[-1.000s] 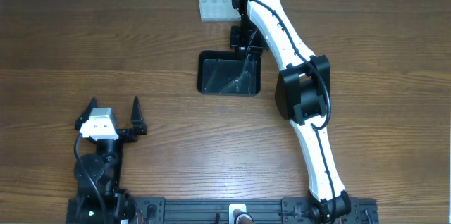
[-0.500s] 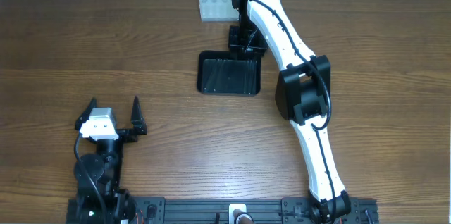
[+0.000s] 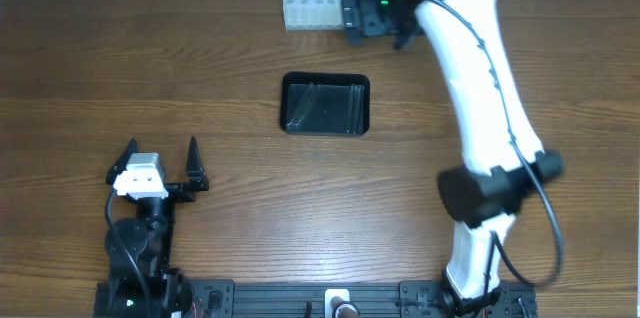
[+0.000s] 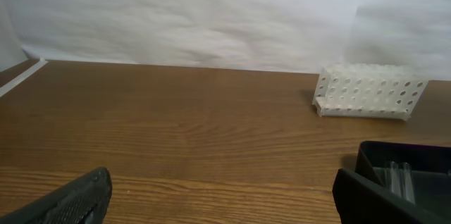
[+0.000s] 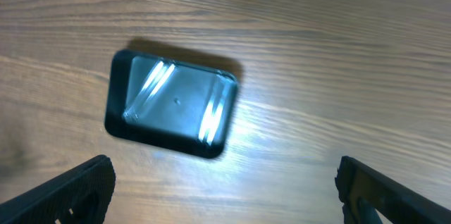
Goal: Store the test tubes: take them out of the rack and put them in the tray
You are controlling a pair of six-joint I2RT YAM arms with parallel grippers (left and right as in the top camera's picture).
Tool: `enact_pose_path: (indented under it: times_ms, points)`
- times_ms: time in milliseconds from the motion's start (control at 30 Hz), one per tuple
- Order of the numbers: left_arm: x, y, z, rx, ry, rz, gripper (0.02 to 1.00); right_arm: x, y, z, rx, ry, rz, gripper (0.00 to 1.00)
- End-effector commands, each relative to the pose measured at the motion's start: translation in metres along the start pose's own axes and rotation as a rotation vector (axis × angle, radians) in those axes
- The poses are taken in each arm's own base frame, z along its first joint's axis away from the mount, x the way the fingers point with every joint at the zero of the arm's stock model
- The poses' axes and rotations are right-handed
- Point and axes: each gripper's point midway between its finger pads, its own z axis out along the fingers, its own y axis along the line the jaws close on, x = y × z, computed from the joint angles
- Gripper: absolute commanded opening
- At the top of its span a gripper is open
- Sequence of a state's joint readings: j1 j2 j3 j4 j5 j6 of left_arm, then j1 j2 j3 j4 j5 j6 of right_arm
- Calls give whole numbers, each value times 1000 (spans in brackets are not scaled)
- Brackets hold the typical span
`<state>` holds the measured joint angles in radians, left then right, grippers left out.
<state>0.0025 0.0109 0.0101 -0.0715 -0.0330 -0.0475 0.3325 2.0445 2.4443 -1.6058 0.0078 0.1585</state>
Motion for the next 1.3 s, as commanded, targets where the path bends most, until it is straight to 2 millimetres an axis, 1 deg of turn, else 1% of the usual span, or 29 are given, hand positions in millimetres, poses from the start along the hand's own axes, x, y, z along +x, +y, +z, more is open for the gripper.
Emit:
enact_pose_path:
  times_ms: [33,100,167,267,367,433,500,533,600,667,733,867,933,1033,1200,1300]
  points:
    - [1,0,0,3,-2,14,998,11,-21,-50,49,-75,-40,993]
    - [1,0,0,3,-2,14,998,23,-30,-73,67,-94,-28,991]
    - [1,0,0,3,-2,14,998,30,-36,-92,80,-133,-18,993]
    - [1,0,0,3,-2,14,998,49,-49,-119,105,-177,6,991]
    - [1,0,0,3,-2,14,998,78,-65,-136,145,-191,35,991]
    - [1,0,0,3,-2,14,998,100,-74,-143,162,-205,55,991]
    - [1,0,0,3,-2,14,996,118,-82,-148,181,-236,75,991]
    - [1,0,0,3,-2,14,998,126,-86,-149,190,-269,89,991]
    - [1,0,0,3,-2,14,998,133,-90,-150,192,-340,104,991]
    - [1,0,0,3,-2,14,996,134,-91,-151,192,-439,101,991]
    - [1,0,0,3,-2,14,998,129,-92,-153,205,-554,67,987]
    - [1,0,0,3,-2,14,998,108,-105,-167,313,-836,17,993]
    - [1,0,0,3,-2,14,998,105,-111,-171,368,-933,-2,993]
    - [1,0,0,3,-2,14,996,115,-111,-162,370,-983,-4,991]
    - [1,0,0,3,-2,14,998,142,-112,-140,370,-1005,-2,991]
    - [1,0,0,3,-2,14,996,157,-113,-122,370,-1006,-2,991]
